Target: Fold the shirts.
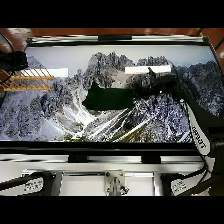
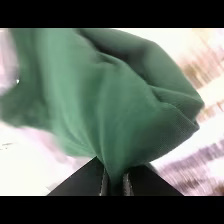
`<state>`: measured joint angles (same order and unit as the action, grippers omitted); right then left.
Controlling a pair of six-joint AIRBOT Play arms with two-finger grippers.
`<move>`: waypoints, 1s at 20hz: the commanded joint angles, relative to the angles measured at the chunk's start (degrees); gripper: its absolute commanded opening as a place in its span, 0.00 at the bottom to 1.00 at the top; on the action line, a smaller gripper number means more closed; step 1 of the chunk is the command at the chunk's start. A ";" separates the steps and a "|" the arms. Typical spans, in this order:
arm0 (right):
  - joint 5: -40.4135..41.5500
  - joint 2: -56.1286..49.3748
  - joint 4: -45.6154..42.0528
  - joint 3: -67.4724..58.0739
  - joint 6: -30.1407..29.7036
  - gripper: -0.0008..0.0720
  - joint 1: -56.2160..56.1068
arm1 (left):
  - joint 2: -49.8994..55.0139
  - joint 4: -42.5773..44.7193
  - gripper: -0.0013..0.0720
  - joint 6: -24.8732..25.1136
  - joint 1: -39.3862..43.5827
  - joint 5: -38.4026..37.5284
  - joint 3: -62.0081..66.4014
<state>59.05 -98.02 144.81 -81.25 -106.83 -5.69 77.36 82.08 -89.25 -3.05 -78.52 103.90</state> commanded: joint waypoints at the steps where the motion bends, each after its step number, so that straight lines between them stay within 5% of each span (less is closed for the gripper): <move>1: -1.62 -0.17 -5.03 -15.45 3.26 0.11 0.81 | 0.26 -0.13 0.06 0.00 -0.02 0.24 0.02; 6: -4.63 -1.25 -8.07 -24.72 7.17 0.11 8.31 | 0.26 -1.60 0.06 0.00 0.00 -0.17 0.02; 17: -16.63 -5.57 -10.78 -24.98 10.56 0.12 37.27 | 0.28 -2.14 0.06 0.02 1.62 -0.15 0.02; 20: -9.84 -6.43 -22.25 -24.39 24.63 0.11 40.46 | 0.33 -2.14 0.06 0.02 3.21 -0.13 0.02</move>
<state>45.60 -103.74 131.28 -106.02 -93.03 30.65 77.65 79.96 -89.27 -1.06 -78.67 103.90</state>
